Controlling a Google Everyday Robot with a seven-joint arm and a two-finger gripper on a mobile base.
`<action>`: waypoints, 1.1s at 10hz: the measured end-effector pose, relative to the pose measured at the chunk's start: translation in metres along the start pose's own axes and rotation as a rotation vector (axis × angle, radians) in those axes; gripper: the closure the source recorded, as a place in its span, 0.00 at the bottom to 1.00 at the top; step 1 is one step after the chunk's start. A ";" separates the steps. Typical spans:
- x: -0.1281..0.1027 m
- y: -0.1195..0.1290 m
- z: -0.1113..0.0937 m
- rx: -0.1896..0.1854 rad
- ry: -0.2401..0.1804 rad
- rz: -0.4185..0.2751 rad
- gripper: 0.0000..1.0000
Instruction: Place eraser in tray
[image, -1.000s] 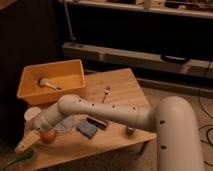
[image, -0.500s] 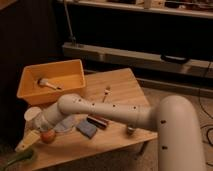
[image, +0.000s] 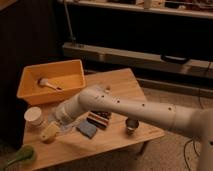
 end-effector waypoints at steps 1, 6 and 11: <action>0.011 -0.002 -0.035 0.058 0.016 0.020 0.20; 0.057 -0.002 -0.167 0.301 0.067 0.154 0.20; 0.079 0.003 -0.208 0.387 0.077 0.223 0.20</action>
